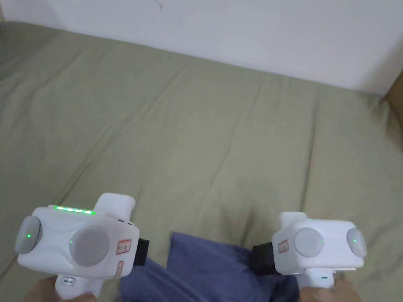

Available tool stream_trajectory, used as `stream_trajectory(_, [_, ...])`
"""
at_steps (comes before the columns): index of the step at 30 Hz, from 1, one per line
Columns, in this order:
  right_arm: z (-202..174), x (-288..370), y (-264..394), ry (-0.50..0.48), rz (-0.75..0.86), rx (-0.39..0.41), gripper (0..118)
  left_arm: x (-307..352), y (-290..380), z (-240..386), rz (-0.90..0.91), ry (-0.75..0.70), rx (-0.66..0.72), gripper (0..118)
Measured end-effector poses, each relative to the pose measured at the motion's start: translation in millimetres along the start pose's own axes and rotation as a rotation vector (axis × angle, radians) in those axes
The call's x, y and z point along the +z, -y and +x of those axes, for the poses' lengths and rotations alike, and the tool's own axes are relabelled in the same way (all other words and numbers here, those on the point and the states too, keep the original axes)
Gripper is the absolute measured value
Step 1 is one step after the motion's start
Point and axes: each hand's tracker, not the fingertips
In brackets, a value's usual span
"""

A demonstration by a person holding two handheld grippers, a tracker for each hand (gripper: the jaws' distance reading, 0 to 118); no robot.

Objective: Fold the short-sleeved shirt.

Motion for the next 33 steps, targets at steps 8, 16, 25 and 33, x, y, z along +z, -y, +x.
stream_trajectory(8, [0, 34, 3, -0.002, 0.124, -0.058, 0, -2, -5, -2, -0.006, 0.012, -0.018, 5])
stream_trajectory(16, [32, 124, 12, 0.005, 0.281, -0.133, 0, 44, -10, 6, 0.056, 0.006, -0.061, 5])
stream_trajectory(25, [98, 287, 0, 0.091, 0.571, -0.286, 0, 140, -86, 8, 0.247, -0.119, -0.171, 5])
stream_trajectory(33, [156, 409, -16, 0.124, 0.779, -0.422, 0, 264, -162, 13, 0.483, -0.266, -0.187, 5])
